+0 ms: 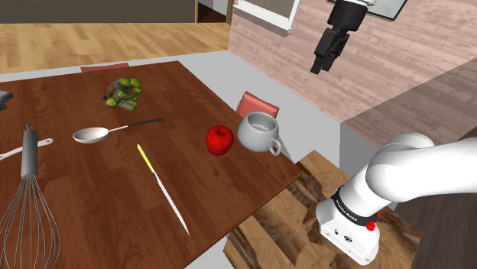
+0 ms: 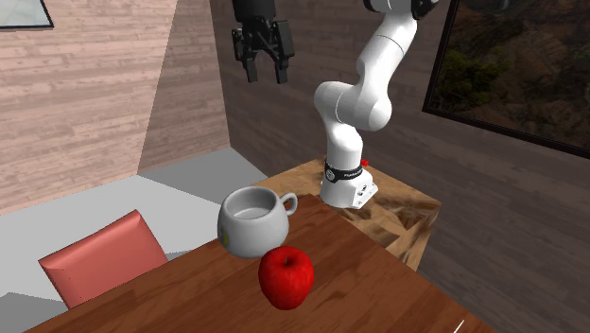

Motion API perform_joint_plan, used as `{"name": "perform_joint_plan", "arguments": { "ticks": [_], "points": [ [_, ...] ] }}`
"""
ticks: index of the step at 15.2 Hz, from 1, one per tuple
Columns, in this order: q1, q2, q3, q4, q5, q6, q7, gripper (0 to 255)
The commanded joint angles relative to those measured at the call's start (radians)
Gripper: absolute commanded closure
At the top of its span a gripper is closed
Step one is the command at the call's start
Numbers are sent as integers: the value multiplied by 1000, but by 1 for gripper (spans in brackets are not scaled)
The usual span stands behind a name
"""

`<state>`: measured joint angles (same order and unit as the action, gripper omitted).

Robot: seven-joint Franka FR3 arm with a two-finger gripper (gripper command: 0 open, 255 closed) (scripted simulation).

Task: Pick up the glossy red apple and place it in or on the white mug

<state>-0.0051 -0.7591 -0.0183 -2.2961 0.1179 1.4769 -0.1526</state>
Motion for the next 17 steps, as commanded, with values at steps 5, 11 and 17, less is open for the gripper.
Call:
{"name": "perform_joint_plan", "arguments": {
  "ticks": [5, 11, 17],
  "points": [
    [22, -5, 83, -90, 43, 135, 71, 0],
    [56, 44, 216, -181, 97, 349, 177, 0],
    [73, 162, 359, -215, 121, 572, 293, 0]
  ]
}}
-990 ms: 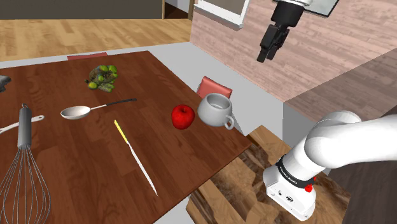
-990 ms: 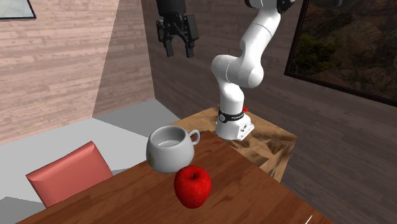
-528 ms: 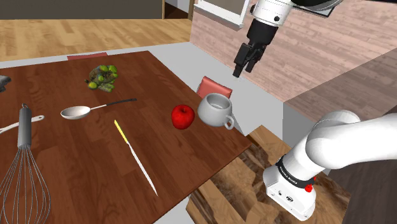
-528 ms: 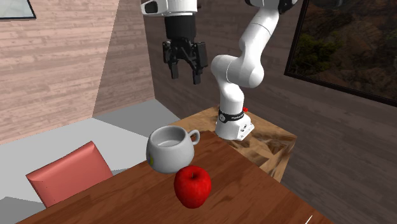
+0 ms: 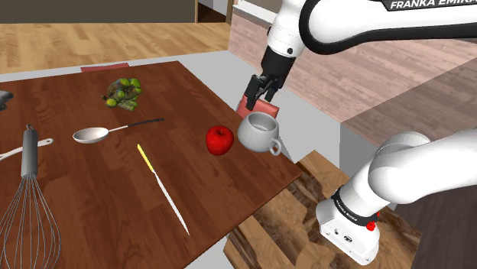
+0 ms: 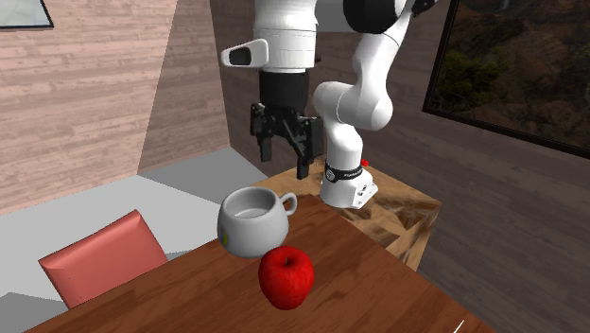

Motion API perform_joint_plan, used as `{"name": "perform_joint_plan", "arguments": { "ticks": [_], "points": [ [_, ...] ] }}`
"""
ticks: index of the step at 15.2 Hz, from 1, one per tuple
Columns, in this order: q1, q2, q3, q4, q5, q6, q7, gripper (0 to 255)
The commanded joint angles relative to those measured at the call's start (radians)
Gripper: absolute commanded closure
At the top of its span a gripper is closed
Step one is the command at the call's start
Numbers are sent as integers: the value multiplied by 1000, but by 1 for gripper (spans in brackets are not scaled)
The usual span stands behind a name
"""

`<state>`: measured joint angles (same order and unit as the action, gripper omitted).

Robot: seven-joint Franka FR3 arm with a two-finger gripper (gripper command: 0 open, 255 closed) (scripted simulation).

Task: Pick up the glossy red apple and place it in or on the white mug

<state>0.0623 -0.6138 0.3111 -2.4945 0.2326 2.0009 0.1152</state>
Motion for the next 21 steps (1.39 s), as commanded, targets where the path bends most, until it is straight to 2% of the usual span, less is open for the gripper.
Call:
{"name": "perform_joint_plan", "arguments": {
  "ticks": [1, 4, 7, 15, 21],
  "points": [
    [6, 43, 54, -17, 5, 86, 47, 0],
    [-4, 131, 132, -6, -14, 196, 119, 0],
    [-28, 233, 214, 18, -62, 300, 207, 0],
    [-48, 315, 245, -20, -93, 417, 233, 0],
    [-48, 315, 244, -20, -93, 417, 233, 0]
  ]
}}
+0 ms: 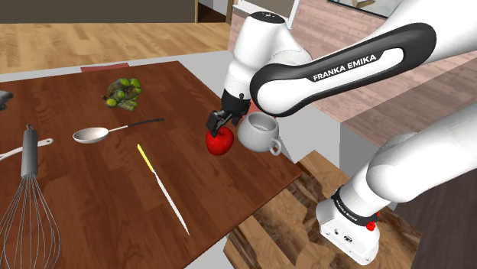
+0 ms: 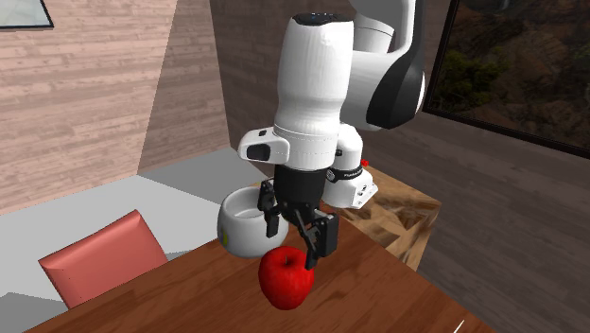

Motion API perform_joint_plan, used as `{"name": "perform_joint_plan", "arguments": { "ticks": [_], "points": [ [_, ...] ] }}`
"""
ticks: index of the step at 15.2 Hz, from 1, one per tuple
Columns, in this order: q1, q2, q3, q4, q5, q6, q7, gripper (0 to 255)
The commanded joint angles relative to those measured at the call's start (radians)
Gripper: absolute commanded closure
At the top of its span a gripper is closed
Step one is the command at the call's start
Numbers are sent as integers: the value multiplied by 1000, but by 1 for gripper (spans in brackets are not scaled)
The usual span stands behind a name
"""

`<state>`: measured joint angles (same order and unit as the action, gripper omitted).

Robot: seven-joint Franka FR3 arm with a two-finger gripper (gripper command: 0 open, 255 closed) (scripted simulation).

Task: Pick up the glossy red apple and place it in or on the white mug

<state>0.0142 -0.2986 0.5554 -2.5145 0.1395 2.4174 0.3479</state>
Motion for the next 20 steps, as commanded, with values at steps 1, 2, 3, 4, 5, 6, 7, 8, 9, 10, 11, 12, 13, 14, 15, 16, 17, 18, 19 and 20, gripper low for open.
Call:
{"name": "perform_joint_plan", "arguments": {
  "ticks": [1, 2, 3, 4, 5, 6, 7, 8, 9, 10, 11, 12, 13, 14, 15, 16, 17, 18, 19, 20],
  "points": [
    [0, 0, 0, 0, 0, 0, 0, 0],
    [0, 0, 0, 0, 0, 0, 0, 0],
    [0, 0, 0, 0, 0, 0, 0, 255],
    [0, 0, 0, 0, 0, 0, 0, 255],
    [0, 0, 0, 0, 0, 0, 0, 255],
    [0, 0, 0, 0, 0, 0, 0, 255],
    [0, 0, 0, 0, 0, 0, 0, 255],
    [0, 0, 0, 0, 0, 0, 0, 255],
    [0, 0, 0, 0, 0, 0, 0, 255],
    [0, 0, 0, 0, 0, 0, 0, 255],
    [0, 0, 0, 0, 0, 0, 0, 255],
    [0, 0, 0, 0, 0, 0, 0, 255],
    [2, -9, -4, 7, 4, -15, -4, 255],
    [4, -18, -7, 14, 7, -31, -7, 255],
    [5, -26, -11, 22, 10, -46, -10, 255],
    [7, -34, -15, 29, 13, -61, -13, 255],
    [8, -42, -18, 37, 15, -77, -16, 255],
    [9, -50, -22, 45, 17, -92, -19, 255],
    [10, -57, -25, 53, 19, -107, -21, 255],
    [11, -64, -29, 61, 20, -122, -23, 255]
  ]
}}
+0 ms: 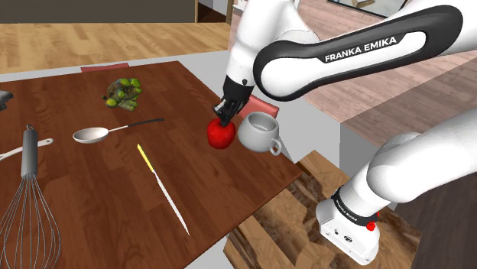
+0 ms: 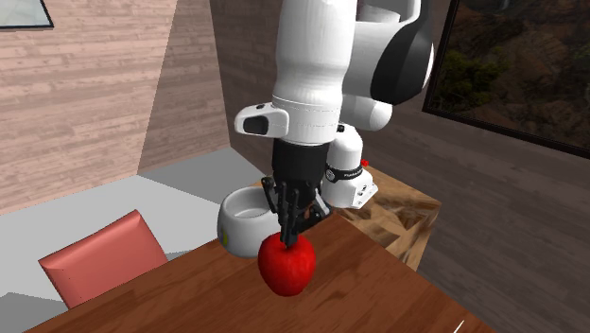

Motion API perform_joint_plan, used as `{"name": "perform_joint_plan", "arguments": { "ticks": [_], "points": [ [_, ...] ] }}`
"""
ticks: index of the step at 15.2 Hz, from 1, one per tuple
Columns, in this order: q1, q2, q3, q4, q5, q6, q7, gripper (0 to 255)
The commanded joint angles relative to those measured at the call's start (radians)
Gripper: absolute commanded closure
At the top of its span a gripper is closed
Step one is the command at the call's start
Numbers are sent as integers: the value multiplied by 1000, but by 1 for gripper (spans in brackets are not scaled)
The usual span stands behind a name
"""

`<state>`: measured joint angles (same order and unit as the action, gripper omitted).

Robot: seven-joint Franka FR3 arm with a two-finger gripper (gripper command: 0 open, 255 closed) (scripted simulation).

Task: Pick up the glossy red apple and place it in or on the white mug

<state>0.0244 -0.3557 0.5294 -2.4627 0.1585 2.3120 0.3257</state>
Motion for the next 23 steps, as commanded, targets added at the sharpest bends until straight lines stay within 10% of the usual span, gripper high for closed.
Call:
{"name": "perform_joint_plan", "arguments": {
  "ticks": [1, 23],
  "points": [
    [2, -13, -6, 18, 3, -31, -3, 255],
    [1, -88, -63, 256, 0, -341, -24, 255]
  ]
}}
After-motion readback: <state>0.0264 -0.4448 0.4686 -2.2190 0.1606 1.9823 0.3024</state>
